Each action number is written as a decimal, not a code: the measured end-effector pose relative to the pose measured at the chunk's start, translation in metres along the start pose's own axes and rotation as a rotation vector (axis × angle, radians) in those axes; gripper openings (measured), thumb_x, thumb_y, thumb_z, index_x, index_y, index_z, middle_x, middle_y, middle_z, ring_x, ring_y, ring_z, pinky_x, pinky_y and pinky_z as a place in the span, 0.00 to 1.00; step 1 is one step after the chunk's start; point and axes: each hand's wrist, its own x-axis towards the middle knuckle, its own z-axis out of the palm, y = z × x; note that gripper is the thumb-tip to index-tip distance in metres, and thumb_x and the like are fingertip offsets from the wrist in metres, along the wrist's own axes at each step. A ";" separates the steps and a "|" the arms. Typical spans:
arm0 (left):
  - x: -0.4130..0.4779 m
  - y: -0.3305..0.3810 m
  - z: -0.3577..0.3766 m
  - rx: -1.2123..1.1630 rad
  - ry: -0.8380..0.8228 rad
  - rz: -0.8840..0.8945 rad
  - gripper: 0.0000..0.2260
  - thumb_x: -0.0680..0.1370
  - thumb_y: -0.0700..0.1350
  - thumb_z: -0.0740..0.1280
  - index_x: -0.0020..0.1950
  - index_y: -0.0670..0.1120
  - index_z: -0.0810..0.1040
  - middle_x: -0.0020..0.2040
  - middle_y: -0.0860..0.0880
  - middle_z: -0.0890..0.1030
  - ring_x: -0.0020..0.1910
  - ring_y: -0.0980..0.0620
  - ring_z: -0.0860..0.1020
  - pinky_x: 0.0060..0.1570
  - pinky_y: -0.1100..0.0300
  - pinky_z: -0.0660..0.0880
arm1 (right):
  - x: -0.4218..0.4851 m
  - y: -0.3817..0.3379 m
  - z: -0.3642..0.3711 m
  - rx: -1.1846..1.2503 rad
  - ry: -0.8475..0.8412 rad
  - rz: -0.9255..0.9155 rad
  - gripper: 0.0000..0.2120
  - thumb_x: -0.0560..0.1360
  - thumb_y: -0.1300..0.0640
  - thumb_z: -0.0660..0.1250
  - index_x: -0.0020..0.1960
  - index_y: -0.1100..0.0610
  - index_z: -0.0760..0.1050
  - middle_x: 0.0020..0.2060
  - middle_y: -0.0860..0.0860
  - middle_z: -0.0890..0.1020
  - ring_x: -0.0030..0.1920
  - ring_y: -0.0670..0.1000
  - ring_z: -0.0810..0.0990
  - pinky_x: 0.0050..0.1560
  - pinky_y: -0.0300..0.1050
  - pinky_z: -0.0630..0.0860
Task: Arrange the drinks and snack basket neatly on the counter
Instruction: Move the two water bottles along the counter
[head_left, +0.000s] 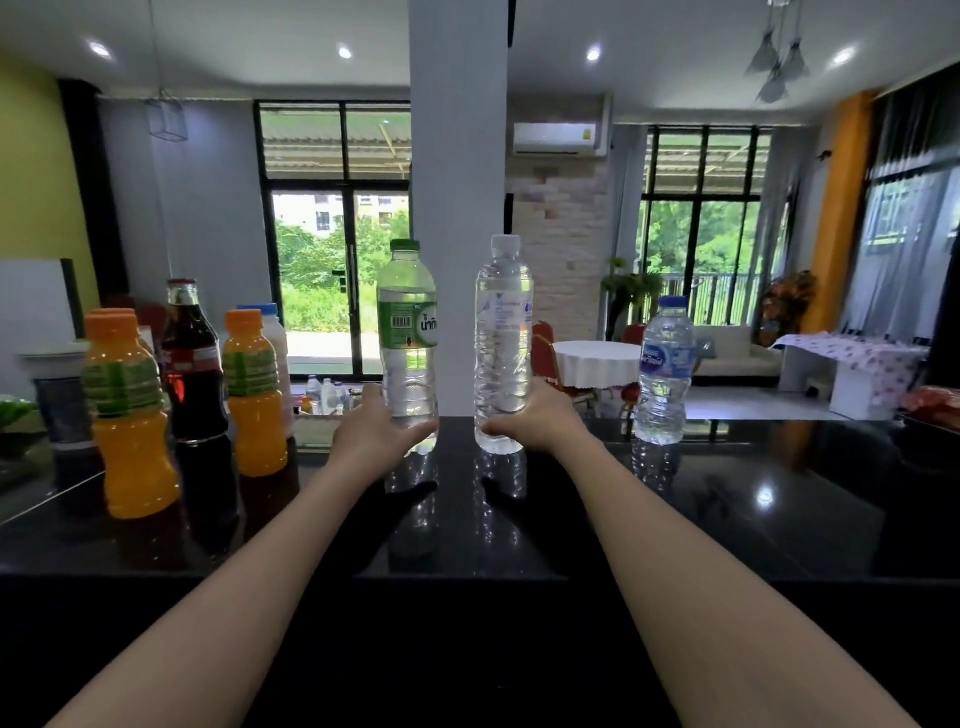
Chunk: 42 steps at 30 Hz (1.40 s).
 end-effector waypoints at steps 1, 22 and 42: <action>-0.003 0.005 0.002 0.015 -0.006 0.018 0.36 0.72 0.58 0.71 0.71 0.41 0.61 0.67 0.41 0.73 0.63 0.40 0.74 0.56 0.50 0.73 | -0.002 0.005 -0.008 0.001 0.001 0.004 0.33 0.68 0.48 0.75 0.68 0.58 0.68 0.63 0.54 0.76 0.62 0.56 0.74 0.56 0.45 0.72; -0.004 0.099 0.080 -0.001 -0.054 0.020 0.35 0.72 0.56 0.72 0.69 0.43 0.59 0.61 0.41 0.77 0.59 0.40 0.76 0.52 0.50 0.74 | 0.000 0.077 -0.050 0.238 0.164 -0.013 0.30 0.70 0.62 0.74 0.66 0.56 0.63 0.56 0.50 0.77 0.54 0.52 0.78 0.55 0.47 0.75; -0.004 0.100 0.097 -0.046 -0.058 0.096 0.31 0.74 0.54 0.70 0.70 0.43 0.61 0.63 0.42 0.76 0.61 0.41 0.75 0.56 0.49 0.73 | 0.005 0.085 -0.049 0.094 0.185 0.001 0.38 0.74 0.58 0.71 0.75 0.61 0.52 0.65 0.56 0.75 0.60 0.55 0.76 0.52 0.43 0.70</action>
